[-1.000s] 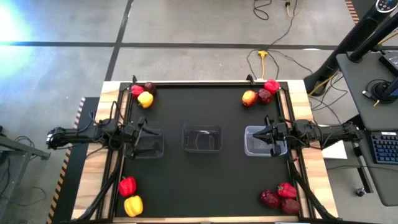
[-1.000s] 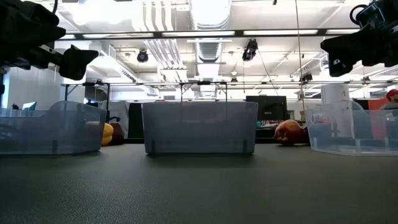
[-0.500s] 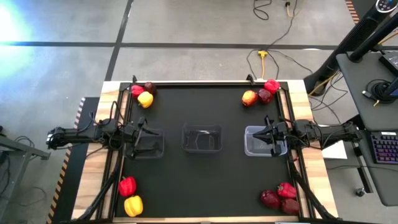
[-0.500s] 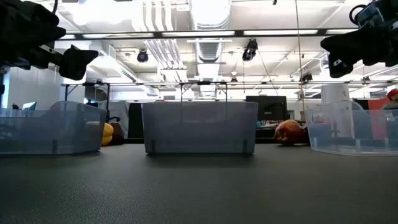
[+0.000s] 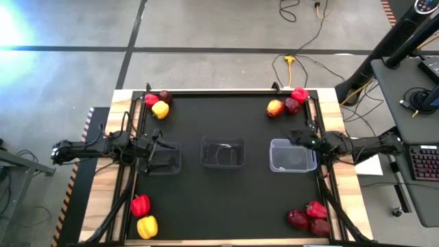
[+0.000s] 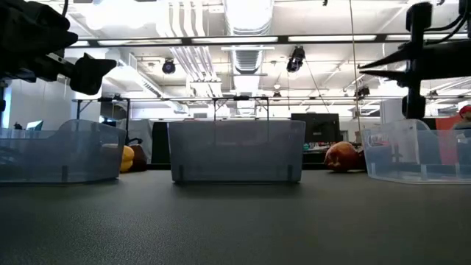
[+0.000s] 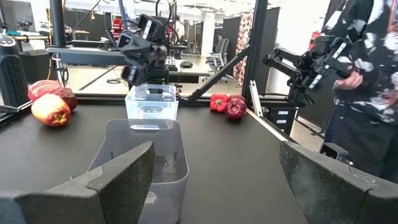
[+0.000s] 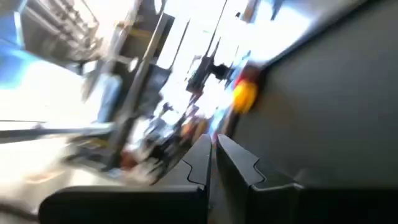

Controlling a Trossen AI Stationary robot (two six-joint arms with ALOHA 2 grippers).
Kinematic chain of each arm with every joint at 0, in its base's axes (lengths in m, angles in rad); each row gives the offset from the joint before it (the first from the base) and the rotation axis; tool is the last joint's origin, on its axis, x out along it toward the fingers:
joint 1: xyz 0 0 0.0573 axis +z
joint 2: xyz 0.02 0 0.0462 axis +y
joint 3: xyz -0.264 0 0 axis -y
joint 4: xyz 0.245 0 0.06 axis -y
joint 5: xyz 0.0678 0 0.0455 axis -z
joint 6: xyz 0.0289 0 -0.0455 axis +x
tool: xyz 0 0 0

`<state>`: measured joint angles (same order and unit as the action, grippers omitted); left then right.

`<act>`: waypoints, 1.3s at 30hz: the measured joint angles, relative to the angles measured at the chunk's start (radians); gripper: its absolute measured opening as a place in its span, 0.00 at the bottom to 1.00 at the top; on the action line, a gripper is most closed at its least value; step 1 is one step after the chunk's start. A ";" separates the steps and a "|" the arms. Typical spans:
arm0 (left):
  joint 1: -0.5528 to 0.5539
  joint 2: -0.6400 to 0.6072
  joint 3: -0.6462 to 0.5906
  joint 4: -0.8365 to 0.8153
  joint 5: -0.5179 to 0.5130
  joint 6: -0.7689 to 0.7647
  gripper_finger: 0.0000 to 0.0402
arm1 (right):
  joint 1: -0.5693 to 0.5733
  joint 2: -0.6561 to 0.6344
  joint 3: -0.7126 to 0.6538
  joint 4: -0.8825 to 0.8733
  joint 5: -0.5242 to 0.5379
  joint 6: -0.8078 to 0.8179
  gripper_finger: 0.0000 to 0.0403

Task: Sort produce into baskets
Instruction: Put the red apple into the transparent bin

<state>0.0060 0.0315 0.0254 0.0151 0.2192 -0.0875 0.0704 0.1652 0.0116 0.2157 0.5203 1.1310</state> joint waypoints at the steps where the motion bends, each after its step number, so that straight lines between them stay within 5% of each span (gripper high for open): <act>1: 0.000 0.000 0.000 0.000 0.000 0.000 0.81 | 0.000 0.028 0.000 0.015 0.022 -0.055 0.04; 12: 0.000 0.000 0.000 0.001 0.000 0.000 0.81 | -0.001 0.432 0.100 0.316 0.070 -0.420 0.12; 16: 0.000 0.000 0.000 0.000 0.000 0.000 0.81 | 0.004 0.539 0.262 0.209 -0.059 -0.544 0.24; 20: 0.000 0.000 0.000 0.000 0.000 0.000 0.81 | 0.022 0.635 0.462 -0.123 -0.141 -0.579 0.39; 30: 0.000 0.000 0.000 0.000 0.000 0.000 0.81 | 0.167 0.869 0.882 -0.868 -0.421 -0.209 0.62; 39: 0.000 0.000 0.000 0.000 0.000 0.000 0.81 | 0.553 1.101 1.102 -1.114 -0.658 0.266 0.63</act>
<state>0.0059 0.0315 0.0254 0.0154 0.2192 -0.0875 0.6230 1.2664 1.1136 -0.8987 -0.1375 1.3969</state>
